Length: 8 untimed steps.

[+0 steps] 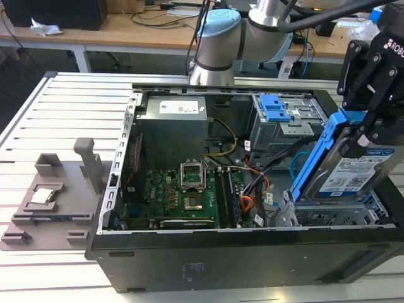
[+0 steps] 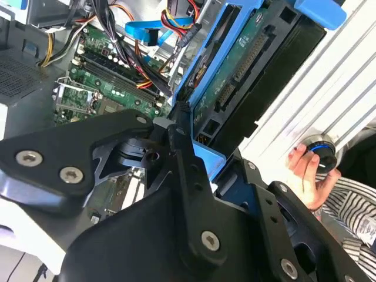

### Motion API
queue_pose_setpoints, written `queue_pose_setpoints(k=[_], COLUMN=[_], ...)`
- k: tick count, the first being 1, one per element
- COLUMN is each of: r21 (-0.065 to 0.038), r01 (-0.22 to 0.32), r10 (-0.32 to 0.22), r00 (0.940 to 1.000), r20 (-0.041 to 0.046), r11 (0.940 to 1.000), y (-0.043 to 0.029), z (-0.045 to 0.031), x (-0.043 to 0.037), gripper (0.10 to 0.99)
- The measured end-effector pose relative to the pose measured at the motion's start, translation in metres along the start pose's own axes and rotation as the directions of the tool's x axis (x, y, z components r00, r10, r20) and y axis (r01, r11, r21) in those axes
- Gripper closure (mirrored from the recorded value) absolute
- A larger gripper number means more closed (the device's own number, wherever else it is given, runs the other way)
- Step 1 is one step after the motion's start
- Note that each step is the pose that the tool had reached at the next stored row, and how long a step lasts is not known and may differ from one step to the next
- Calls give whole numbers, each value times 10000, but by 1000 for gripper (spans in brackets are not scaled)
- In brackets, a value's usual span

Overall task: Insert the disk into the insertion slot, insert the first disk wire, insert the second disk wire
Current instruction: 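Insert the disk into the insertion slot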

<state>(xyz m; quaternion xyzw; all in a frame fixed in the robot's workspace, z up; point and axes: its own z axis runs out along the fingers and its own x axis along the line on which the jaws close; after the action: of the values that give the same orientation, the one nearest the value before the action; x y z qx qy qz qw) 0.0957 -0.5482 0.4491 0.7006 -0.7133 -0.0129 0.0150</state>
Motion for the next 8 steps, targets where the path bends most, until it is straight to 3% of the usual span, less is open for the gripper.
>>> queue_pose_setpoints(k=[6, 8], r21=[0, 0], r01=[-2, -1], r10=[2, 1], r00=[10000, 10000], r20=[-1, 0], r11=[10000, 10000], y=[-3, -7], z=[123, 204], x=[-29, -30], gripper=[718, 718])
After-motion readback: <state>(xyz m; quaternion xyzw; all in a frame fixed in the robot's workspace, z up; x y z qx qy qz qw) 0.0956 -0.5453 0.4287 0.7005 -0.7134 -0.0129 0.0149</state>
